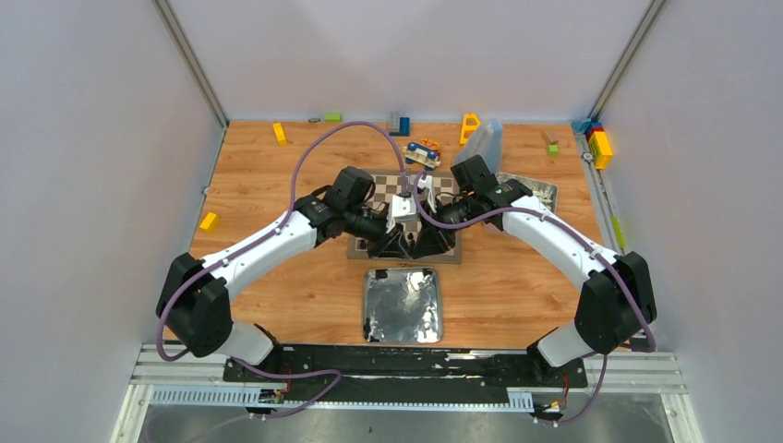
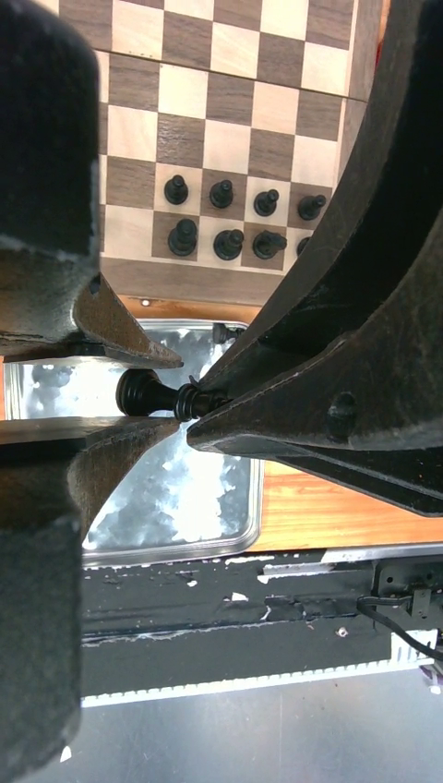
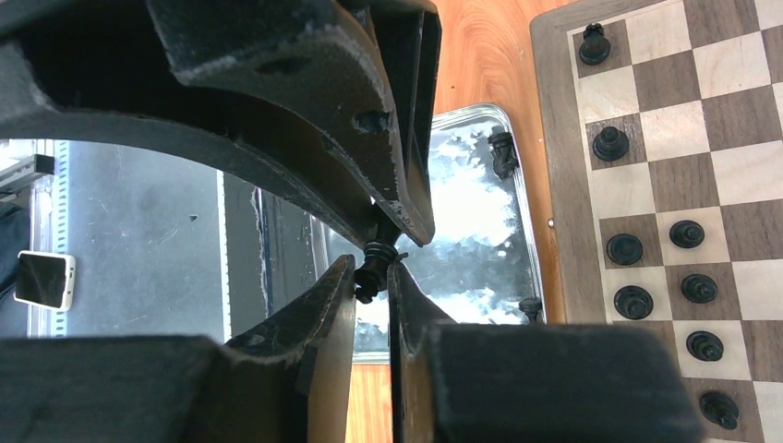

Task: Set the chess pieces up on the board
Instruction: Place the chess piece on the chessboard.

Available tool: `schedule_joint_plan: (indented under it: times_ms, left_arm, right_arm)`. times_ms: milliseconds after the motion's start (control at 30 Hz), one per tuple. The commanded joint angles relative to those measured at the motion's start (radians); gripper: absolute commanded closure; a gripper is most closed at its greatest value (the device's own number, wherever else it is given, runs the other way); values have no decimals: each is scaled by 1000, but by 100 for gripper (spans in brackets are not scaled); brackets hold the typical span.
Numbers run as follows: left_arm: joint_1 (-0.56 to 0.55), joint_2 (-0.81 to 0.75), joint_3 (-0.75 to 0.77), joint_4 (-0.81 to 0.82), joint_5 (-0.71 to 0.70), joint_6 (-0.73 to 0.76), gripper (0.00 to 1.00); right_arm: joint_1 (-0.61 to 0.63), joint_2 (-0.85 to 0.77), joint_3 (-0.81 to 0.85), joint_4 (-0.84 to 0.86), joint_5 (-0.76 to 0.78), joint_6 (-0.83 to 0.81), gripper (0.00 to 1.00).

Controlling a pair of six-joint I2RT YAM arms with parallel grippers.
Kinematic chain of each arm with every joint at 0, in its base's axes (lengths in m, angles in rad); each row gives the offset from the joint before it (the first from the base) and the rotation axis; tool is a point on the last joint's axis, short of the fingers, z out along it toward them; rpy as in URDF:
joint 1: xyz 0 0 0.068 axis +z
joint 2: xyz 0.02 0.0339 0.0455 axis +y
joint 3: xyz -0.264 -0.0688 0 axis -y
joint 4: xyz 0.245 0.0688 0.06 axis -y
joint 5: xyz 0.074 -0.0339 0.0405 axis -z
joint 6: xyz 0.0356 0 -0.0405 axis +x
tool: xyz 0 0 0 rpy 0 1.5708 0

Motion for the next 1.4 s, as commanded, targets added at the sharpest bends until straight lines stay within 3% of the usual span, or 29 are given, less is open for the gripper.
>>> schedule_joint_plan:
  times_ms: [0,167,433,600,767,1033,1367]
  left_arm:
    - [2,-37,-23,49,7,-14,71]
    - [47,-114,-83,104,-29,-16,40]
    - [178,-213,-101,19,-55,54,19]
    - [331,-287,-107,-40,-47,38,15]
    - [420,-369,-97,-109,-144,29,13]
    - [467,-470,-115,-168,-195,33,6]
    - [471,-494,-135,-164,-215,34,4]
  right_arm:
    - [2,-3,41,39,9,-8,98]
    - [-1,-6,36,33,58,-9,100]
    - [-1,84,134,-19,182,30,100]
    - [13,216,261,-103,307,50,98]
    - [34,313,384,-176,389,50,97]
    - [87,445,543,-290,480,28,96]
    - [137,544,618,-355,554,14,96]
